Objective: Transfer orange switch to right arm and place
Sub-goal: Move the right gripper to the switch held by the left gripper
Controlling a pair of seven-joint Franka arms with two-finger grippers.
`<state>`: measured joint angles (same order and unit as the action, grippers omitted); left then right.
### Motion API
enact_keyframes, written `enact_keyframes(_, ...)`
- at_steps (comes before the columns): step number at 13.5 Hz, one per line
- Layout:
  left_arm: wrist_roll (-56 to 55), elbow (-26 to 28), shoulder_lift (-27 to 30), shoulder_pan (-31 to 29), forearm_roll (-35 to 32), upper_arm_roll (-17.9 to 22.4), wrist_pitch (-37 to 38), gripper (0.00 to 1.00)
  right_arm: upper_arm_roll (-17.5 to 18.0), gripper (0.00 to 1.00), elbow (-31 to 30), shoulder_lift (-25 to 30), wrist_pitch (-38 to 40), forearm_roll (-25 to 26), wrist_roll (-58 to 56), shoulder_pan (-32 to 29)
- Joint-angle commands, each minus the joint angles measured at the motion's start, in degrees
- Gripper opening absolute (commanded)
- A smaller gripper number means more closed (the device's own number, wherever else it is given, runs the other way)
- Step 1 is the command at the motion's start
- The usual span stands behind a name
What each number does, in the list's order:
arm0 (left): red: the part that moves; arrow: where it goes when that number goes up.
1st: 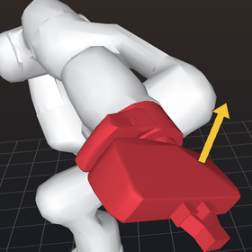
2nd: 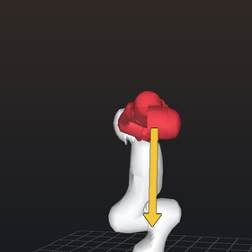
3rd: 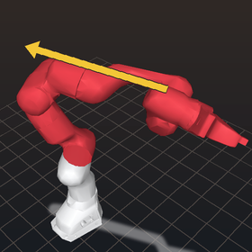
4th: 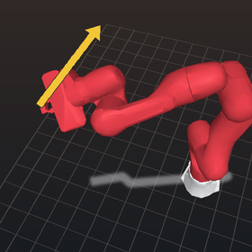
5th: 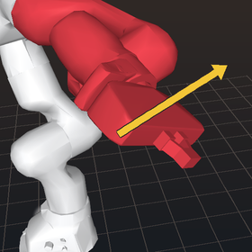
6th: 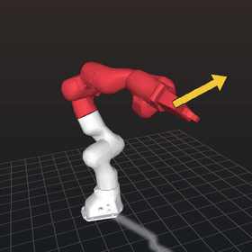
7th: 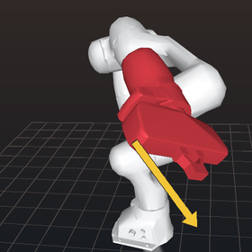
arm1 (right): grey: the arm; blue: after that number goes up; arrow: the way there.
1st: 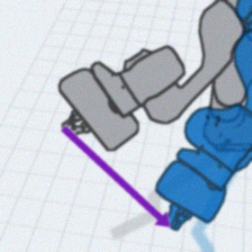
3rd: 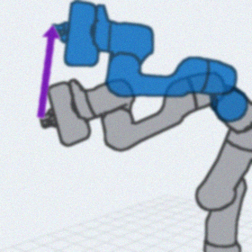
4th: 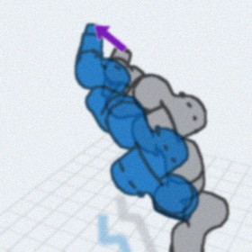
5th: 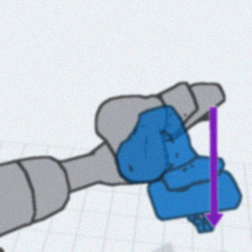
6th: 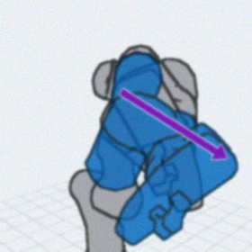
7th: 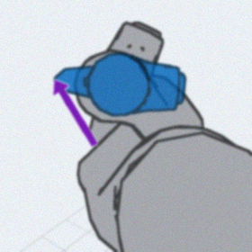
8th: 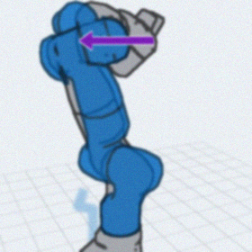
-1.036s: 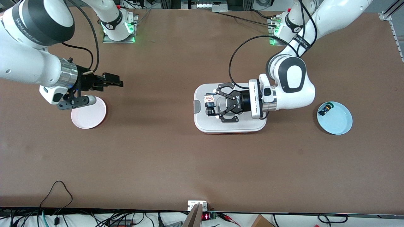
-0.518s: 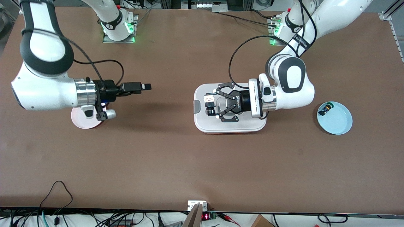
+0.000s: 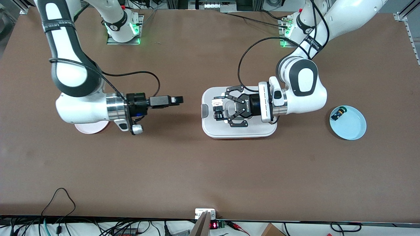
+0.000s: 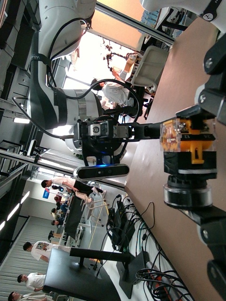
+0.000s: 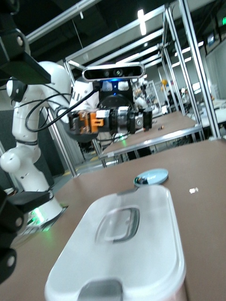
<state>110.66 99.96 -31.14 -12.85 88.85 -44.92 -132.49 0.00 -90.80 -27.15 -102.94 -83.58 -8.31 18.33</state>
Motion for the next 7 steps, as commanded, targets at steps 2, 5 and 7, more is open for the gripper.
enact_keyframes(2,2.19,0.32,0.46,-0.34,1.76,-0.52,-0.14,0.16,-0.26,1.00,0.71,-2.20,-7.08,-10.97,-4.60,5.56)
enact_keyframes(5,2.28,0.32,0.46,-0.34,1.76,-0.52,-0.14,0.16,-0.26,1.00,0.88,-2.20,-11.04,-13.09,-4.96,8.29)
enact_keyframes(7,2.28,0.32,0.46,-0.34,1.76,-0.52,-0.14,0.16,-0.26,1.00,0.89,-2.20,-13.16,-14.94,-5.57,9.96)
